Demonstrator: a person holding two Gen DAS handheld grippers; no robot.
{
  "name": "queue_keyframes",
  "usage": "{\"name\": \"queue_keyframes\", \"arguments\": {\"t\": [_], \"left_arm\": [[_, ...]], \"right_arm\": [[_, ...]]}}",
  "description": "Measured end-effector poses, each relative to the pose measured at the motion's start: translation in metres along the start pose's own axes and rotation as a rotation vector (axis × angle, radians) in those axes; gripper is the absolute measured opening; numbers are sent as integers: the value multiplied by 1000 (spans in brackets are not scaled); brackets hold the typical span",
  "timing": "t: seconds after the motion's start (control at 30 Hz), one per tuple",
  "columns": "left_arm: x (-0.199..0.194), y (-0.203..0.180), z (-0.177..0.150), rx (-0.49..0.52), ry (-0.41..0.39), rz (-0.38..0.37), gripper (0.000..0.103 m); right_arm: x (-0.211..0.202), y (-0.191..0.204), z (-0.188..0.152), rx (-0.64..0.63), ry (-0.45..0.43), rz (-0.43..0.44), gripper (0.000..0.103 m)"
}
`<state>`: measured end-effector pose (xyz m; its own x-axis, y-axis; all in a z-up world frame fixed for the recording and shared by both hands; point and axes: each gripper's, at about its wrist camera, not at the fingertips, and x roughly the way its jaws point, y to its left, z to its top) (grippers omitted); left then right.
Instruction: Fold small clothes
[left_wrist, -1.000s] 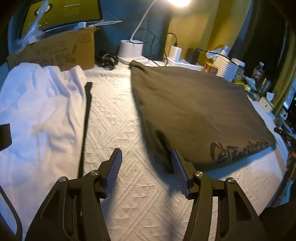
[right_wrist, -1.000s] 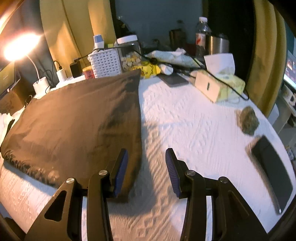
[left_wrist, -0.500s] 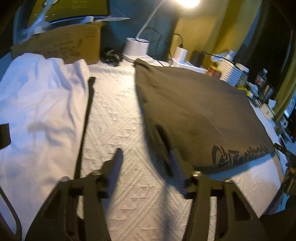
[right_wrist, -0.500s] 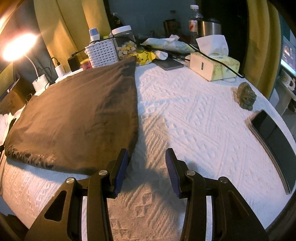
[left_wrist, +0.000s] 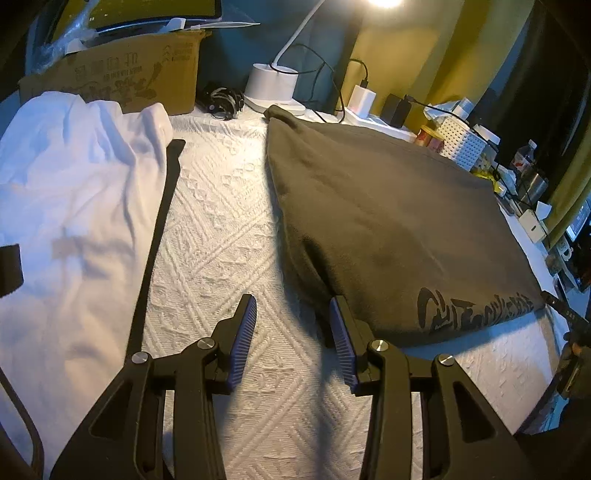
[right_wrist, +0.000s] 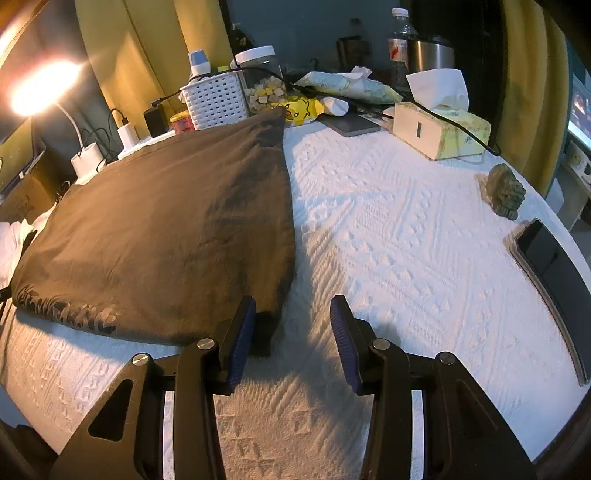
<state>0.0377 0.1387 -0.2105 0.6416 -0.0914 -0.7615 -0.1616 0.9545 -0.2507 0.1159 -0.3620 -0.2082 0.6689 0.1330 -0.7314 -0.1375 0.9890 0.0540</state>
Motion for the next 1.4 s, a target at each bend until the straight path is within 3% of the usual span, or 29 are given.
{"name": "queue_keyframes", "arguments": {"t": [0.43, 0.47, 0.5, 0.53, 0.57, 0.8, 0.97, 1.03, 1.17, 1.33, 1.37, 1.4], "left_arm": [[11, -17, 0, 12, 18, -17, 40], [12, -19, -1, 21, 15, -13, 36], [13, -21, -1, 34, 15, -12, 14], [15, -23, -1, 46, 23, -12, 2], [16, -25, -1, 55, 23, 0, 1], [-7, -10, 2, 108, -15, 136, 0], [-19, -2, 1, 114, 1, 128, 0], [-16, -3, -2, 115, 43, 108, 0], [-9, 5, -11, 63, 89, 126, 2], [-21, 19, -11, -8, 43, 105, 6], [-23, 19, -9, -19, 26, 94, 19], [-24, 18, -8, -26, 14, 81, 49]], "right_arm": [[0, 7, -5, -13, -4, 26, 44], [0, 9, -6, -20, -4, 32, 35], [1, 12, -6, -25, 1, 46, 29], [1, 14, -6, -30, 0, 58, 19], [2, 17, -6, -38, 1, 67, 9], [-4, 14, -1, -56, -22, 50, 4], [-15, 14, 9, -80, -47, 39, 4], [-12, 12, 8, -79, -35, 31, 4], [0, 6, -4, -54, 1, 23, 4], [-1, 4, -3, -34, -6, 16, 5], [-1, 2, -3, -23, -8, 26, 5], [-1, 0, -2, -8, -7, 36, 5]]}}
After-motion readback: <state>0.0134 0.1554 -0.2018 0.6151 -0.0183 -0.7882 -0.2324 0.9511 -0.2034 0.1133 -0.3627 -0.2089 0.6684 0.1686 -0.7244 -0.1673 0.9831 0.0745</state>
